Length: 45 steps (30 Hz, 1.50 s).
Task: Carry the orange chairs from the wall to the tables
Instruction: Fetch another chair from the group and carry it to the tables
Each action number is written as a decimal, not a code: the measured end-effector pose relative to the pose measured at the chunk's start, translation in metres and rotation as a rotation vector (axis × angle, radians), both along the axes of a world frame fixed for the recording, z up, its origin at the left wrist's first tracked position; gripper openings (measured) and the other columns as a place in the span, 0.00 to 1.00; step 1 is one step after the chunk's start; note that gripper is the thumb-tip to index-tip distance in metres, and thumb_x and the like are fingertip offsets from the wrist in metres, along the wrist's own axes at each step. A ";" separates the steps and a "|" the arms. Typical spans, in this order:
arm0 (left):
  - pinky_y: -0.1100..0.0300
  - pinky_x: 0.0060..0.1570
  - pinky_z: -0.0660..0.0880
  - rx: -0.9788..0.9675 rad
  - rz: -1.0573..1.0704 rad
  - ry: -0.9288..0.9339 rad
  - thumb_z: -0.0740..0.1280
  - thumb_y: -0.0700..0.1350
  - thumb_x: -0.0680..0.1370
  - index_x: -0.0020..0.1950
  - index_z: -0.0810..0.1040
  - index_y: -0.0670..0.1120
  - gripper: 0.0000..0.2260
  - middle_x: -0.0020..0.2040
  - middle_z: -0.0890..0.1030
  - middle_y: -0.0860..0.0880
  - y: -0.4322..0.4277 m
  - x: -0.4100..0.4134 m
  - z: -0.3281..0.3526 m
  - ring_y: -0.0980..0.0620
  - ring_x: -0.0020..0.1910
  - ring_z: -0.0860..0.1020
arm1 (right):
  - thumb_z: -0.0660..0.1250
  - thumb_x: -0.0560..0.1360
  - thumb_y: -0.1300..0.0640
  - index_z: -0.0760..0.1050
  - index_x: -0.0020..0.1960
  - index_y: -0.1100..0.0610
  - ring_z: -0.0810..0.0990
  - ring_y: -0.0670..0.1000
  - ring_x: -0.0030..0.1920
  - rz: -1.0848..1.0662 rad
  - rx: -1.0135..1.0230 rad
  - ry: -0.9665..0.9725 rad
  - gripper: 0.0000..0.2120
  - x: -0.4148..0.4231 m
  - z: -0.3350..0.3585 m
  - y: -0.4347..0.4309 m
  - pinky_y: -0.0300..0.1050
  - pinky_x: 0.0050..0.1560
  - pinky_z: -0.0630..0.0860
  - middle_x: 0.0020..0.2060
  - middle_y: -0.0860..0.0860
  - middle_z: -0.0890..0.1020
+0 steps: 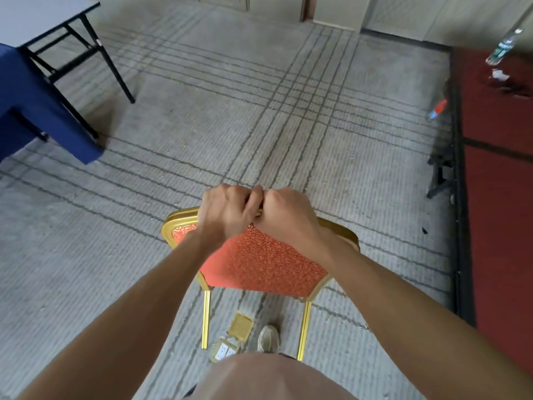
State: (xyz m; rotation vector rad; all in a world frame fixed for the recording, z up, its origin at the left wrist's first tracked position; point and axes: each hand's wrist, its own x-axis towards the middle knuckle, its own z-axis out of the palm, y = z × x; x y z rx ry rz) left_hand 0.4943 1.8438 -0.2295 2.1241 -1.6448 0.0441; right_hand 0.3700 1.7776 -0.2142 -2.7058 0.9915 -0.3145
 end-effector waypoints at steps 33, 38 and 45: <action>0.58 0.28 0.60 0.044 -0.288 -0.082 0.41 0.56 0.78 0.42 0.74 0.48 0.24 0.35 0.79 0.48 -0.464 0.217 0.004 0.43 0.33 0.77 | 0.69 0.74 0.48 0.71 0.36 0.52 0.71 0.42 0.23 0.068 0.225 0.085 0.12 0.202 0.016 -0.459 0.36 0.22 0.62 0.23 0.44 0.72; 0.62 0.27 0.48 -0.049 -0.254 -0.186 0.47 0.54 0.79 0.42 0.78 0.46 0.22 0.31 0.79 0.48 -0.499 0.250 0.039 0.45 0.28 0.75 | 0.67 0.72 0.49 0.73 0.36 0.53 0.76 0.52 0.29 0.082 0.099 0.076 0.11 0.234 0.048 -0.500 0.43 0.29 0.68 0.26 0.46 0.72; 0.64 0.26 0.52 0.004 -0.233 -0.271 0.48 0.53 0.78 0.45 0.81 0.46 0.23 0.33 0.81 0.48 -0.544 0.258 0.015 0.43 0.28 0.77 | 0.65 0.74 0.50 0.74 0.41 0.56 0.75 0.53 0.31 0.129 -0.035 0.181 0.10 0.240 0.026 -0.545 0.45 0.32 0.71 0.30 0.50 0.77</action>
